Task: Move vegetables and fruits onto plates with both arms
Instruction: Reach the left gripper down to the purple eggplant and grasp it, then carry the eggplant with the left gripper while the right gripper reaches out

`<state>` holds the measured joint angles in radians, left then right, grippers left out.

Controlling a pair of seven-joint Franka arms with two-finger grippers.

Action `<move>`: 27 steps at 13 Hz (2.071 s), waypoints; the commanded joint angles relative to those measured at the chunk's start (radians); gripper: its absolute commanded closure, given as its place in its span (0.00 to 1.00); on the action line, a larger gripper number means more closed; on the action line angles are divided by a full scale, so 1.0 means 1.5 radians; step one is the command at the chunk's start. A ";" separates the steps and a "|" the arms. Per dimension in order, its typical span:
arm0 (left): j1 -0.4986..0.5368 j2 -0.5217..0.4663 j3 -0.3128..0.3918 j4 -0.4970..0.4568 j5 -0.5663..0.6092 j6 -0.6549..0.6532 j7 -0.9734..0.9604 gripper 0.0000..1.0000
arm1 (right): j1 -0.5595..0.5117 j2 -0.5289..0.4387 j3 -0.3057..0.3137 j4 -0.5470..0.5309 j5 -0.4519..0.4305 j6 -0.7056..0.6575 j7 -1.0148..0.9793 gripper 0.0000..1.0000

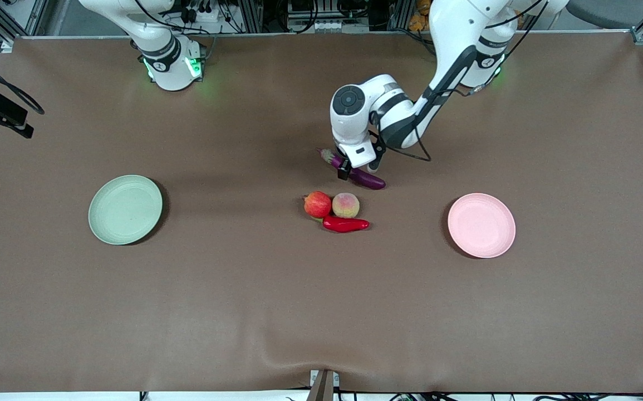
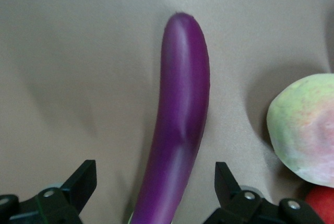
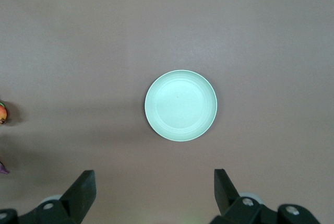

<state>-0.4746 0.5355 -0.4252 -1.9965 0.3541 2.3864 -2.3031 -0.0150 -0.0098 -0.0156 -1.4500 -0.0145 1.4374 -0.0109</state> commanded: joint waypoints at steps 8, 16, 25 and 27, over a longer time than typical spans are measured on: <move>-0.003 0.037 0.003 0.012 0.096 0.043 -0.063 1.00 | -0.002 -0.011 0.003 -0.007 -0.005 -0.008 0.008 0.00; 0.101 -0.113 -0.035 0.004 0.087 -0.147 0.175 1.00 | -0.002 -0.011 0.003 -0.007 -0.005 -0.009 0.008 0.00; 0.453 -0.148 -0.189 0.008 0.056 -0.269 0.703 1.00 | -0.003 -0.003 0.003 -0.003 -0.005 -0.001 0.002 0.00; 0.485 -0.148 -0.189 0.010 0.054 -0.271 0.795 1.00 | 0.003 0.014 0.003 -0.001 -0.005 -0.005 0.002 0.00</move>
<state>0.2143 0.3365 -0.6824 -1.9693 0.4540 1.9990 -1.2093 -0.0149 -0.0041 -0.0153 -1.4515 -0.0145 1.4304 -0.0111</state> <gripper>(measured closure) 0.617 0.000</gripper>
